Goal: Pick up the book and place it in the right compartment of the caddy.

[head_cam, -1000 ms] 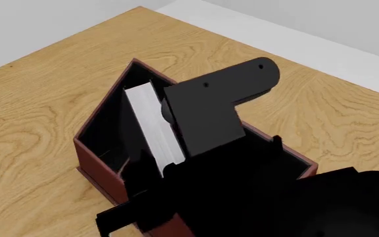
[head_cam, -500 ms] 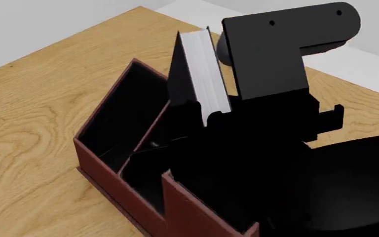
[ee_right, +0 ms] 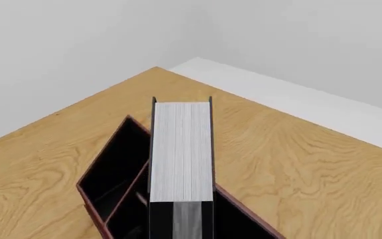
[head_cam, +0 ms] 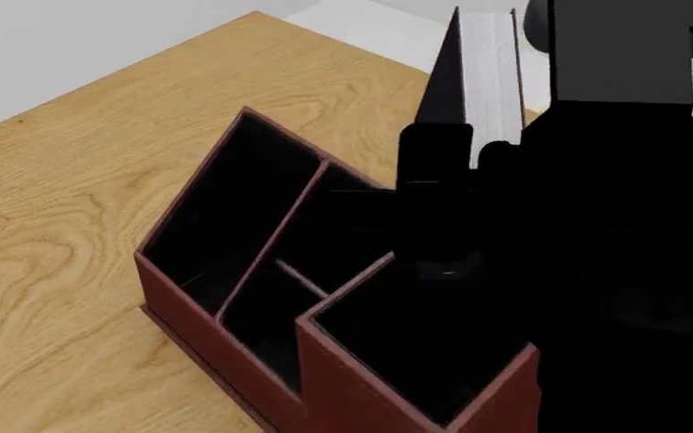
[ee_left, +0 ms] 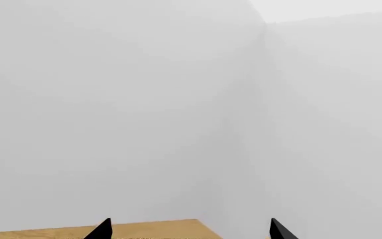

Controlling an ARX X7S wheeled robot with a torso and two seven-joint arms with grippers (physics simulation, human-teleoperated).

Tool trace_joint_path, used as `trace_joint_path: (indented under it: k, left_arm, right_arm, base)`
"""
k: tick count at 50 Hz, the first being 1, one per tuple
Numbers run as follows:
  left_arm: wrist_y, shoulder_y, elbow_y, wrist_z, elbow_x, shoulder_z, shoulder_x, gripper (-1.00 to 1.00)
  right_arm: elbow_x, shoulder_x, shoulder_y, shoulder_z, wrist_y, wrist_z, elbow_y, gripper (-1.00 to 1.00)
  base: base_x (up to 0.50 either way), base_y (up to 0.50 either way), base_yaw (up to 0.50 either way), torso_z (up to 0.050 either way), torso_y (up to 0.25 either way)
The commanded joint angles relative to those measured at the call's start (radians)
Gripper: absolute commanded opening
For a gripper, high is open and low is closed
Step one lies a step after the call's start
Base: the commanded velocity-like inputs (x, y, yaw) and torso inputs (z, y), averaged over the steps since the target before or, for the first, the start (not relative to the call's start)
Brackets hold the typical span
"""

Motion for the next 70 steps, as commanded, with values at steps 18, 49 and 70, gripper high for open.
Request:
trace_joint_path:
  k: [18,49,70]
  left_arm:
    - [0.006,0.023,0.008,-0.012,-0.11,-0.097,-0.022,1.0]
    - [0.014,0.029,0.008,-0.024,-0.129,-0.119,-0.03,1.0]
    - [0.017,0.028,0.009,-0.029,-0.134,-0.121,-0.034,1.0]
  right_arm:
    - [0.073,0.069,0.178,-0.362,-0.195,-0.009,0.074,-1.0]
    - [0.058,0.07,0.124,-0.422,-0.264,-0.046,0.053,-1.0]
    - [0.023,0.073,0.073,-0.456,-0.281,-0.089,0.025,-1.0]
  base:
    - [0.0,0.0,0.0,0.001,0.002]
    - [0.0,0.0,0.0,0.0,0.001]
    - [0.0,0.0,0.0,0.0,0.001]
